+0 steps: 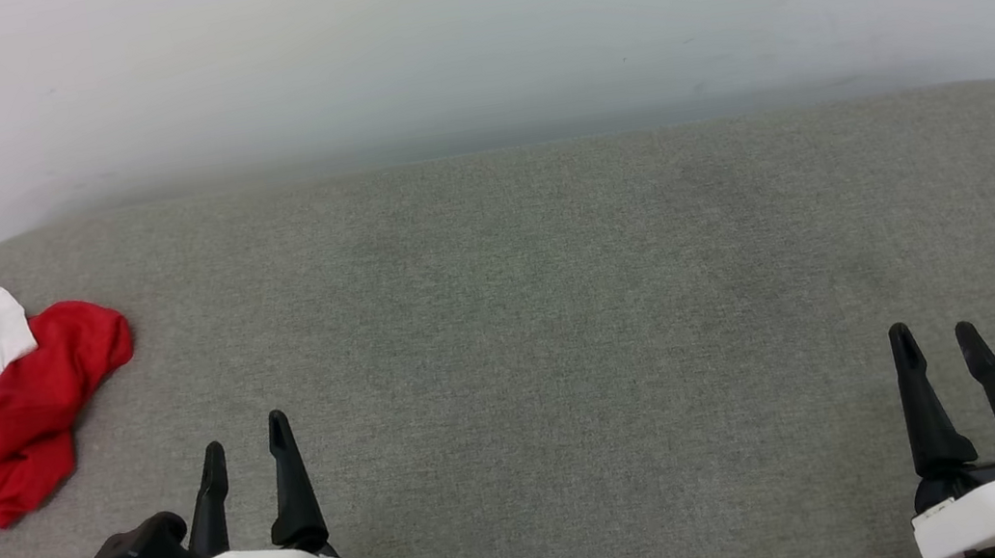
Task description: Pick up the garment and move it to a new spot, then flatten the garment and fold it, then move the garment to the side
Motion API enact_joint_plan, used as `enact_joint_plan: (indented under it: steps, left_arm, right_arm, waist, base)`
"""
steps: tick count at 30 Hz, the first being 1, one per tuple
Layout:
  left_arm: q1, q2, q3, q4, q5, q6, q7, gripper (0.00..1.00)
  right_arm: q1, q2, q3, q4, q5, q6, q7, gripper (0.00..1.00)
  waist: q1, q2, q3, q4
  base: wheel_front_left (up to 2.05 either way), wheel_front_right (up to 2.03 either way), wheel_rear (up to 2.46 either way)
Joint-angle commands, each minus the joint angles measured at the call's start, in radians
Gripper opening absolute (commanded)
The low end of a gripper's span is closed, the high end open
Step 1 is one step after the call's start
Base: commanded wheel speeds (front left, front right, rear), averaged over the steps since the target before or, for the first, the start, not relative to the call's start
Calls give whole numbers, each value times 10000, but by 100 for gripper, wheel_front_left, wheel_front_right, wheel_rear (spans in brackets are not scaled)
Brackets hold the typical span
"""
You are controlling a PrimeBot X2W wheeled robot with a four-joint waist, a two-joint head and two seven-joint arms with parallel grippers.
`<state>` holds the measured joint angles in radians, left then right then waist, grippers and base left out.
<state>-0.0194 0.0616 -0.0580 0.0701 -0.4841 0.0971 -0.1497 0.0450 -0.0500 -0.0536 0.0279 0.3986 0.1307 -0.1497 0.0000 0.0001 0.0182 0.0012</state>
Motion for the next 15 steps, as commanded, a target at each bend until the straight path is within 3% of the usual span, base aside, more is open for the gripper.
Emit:
enact_joint_plan:
  steps: [1, 15]
  left_arm:
    - [35, 85, -49, -92, 297, 35, -99, 100]
    - [223, 70, -261, -110, 1479, 48, -413, 100]
  right_arm:
    - [41, -10, 21, -170, -286, 0, -110, 100]
    - [260, -9, 81, -282, -1311, 0, -413, 100]
  waist:
    - [0, -1, -4, 5]
    - [0, -1, -1, 5]
  base:
    - [0, 0, 0]
    - [0, 0, 0]
